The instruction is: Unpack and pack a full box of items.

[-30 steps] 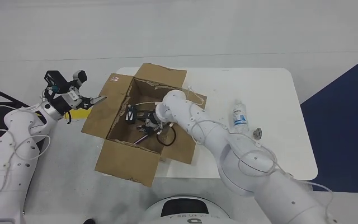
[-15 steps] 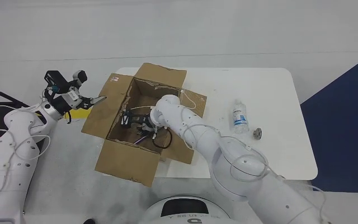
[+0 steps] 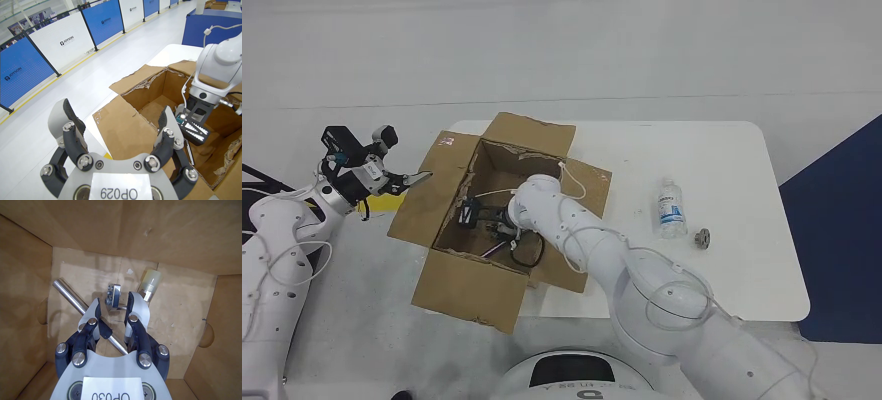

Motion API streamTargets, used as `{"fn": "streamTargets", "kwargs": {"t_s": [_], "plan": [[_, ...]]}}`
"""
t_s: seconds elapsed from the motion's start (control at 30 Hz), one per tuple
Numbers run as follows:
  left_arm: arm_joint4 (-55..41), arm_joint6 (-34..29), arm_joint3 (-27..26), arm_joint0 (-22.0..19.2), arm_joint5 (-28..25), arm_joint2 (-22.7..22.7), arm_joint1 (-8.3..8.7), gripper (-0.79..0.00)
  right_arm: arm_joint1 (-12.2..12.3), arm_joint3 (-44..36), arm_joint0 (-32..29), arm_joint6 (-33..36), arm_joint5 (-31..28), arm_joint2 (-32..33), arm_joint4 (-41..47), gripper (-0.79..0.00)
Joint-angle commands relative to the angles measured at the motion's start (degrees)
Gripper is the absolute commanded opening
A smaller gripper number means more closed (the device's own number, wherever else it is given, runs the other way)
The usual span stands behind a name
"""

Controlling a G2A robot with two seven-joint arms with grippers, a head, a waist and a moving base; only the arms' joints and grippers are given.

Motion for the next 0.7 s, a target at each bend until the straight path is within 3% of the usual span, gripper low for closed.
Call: {"fn": "streamTargets", "kwargs": {"t_s": [0.0,0.2,0.33,0.67], "plan": [[0.0,0.0,0.0,0.0,0.0,0.0,0.00,0.000,0.0,0.1,-0.1,0.7,-0.6,0.1,0.5,-0.471],[0.0,0.0,0.0,0.0,0.0,0.0,0.00,0.000,0.0,0.3,-0.1,1.4,-1.0,0.2,0.9,-0.517],[0.0,0.0,0.0,0.0,0.0,0.0,0.00,0.000,0.0,0.3,-0.1,1.4,-1.0,0.2,0.9,-0.785],[0.0,0.0,0.0,0.0,0.0,0.0,0.00,0.000,0.1,1.4,1.3,1.9,-0.7,1.2,2.7,-0.785]]}}
